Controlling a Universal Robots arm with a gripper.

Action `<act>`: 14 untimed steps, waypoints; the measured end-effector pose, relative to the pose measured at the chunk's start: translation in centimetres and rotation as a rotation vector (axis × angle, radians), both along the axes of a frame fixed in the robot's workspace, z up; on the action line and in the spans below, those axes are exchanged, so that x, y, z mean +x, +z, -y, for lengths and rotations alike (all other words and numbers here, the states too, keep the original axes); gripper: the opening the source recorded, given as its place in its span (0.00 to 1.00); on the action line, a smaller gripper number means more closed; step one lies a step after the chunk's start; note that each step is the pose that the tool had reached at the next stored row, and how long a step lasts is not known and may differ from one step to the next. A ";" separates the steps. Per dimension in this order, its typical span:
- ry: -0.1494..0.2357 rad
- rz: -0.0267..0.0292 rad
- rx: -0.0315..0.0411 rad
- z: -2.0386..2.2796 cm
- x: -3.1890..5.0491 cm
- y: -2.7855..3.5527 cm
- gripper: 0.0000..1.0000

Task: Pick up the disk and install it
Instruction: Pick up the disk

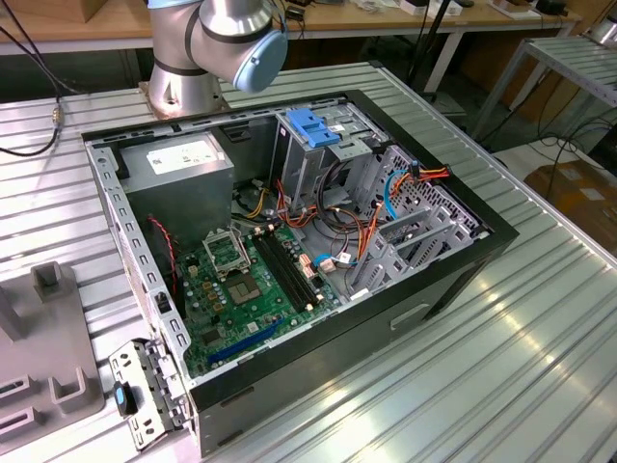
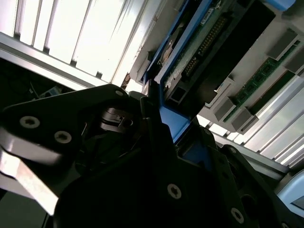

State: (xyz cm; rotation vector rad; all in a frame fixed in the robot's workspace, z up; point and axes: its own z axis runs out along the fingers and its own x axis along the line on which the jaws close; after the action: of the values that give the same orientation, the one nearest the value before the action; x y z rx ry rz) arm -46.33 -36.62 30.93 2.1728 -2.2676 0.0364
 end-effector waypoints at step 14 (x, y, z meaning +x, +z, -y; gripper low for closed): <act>0.000 0.0000 0.0000 0.00 0.00 1.67 0.37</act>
State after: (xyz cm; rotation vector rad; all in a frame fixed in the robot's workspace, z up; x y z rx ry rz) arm -46.33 -36.61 32.60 2.1728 -2.2676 0.0363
